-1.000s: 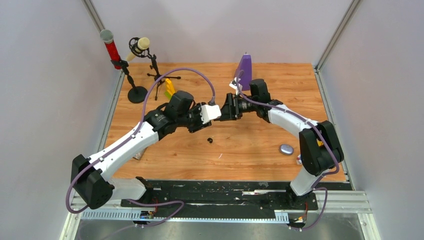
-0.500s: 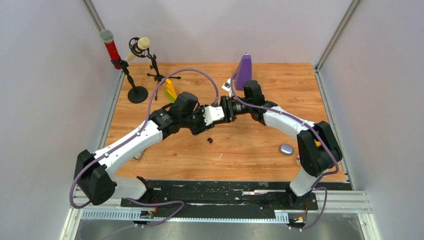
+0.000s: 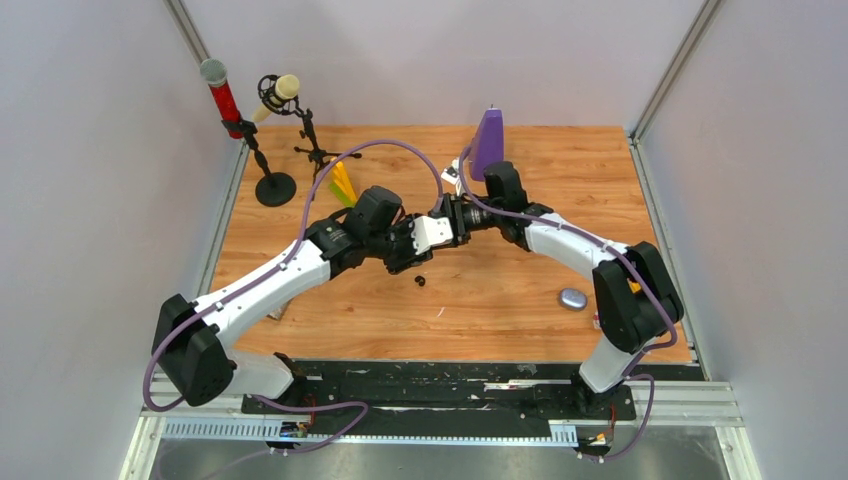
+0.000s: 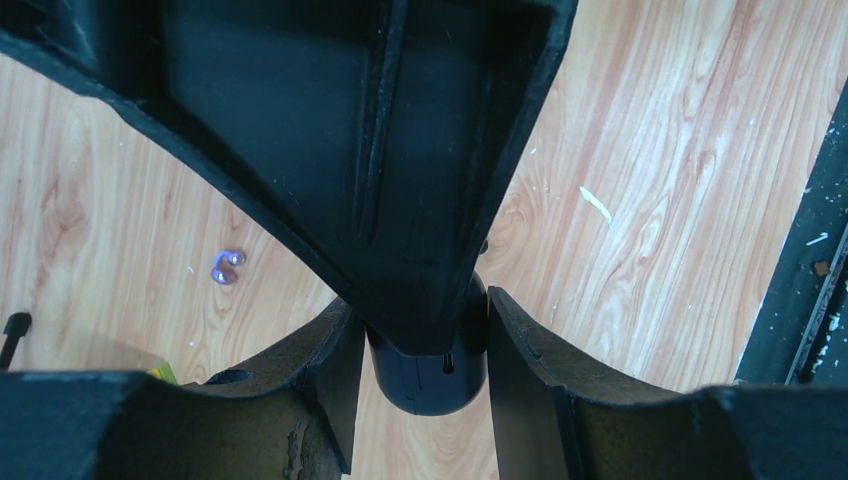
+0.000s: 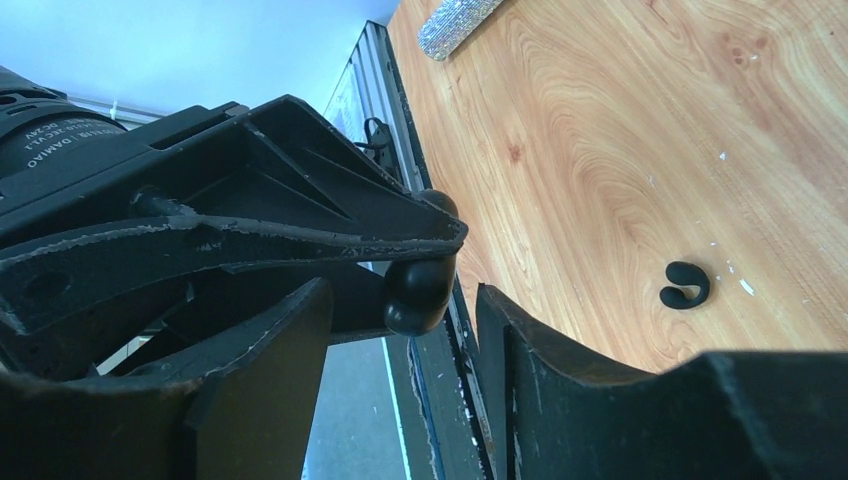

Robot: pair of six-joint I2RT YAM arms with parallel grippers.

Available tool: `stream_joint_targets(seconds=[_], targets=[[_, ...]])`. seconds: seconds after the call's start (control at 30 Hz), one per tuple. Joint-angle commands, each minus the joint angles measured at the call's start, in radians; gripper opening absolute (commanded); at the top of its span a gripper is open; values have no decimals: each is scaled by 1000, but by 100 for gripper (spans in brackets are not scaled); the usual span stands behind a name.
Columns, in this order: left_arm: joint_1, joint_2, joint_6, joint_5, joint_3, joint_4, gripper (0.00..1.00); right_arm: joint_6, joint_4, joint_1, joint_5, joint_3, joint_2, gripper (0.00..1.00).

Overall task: Insert the wireless bluetooth earbuds into the charging case
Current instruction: Place the charging case at the center of the board.

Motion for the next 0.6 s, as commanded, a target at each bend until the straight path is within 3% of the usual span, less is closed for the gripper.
stream_joint_targets(seconds=[0.0,0.37,0.57], targets=[[-9,2,-24,12,20,20,41,-3,48,14,-25,24,21,54],[-10,-12,-22,-4,2,35,41,-21,39,31,-34,31,53,47],[-11,-8,-22,3,-1,40,42,-34,30,38,-45,42,59,30]])
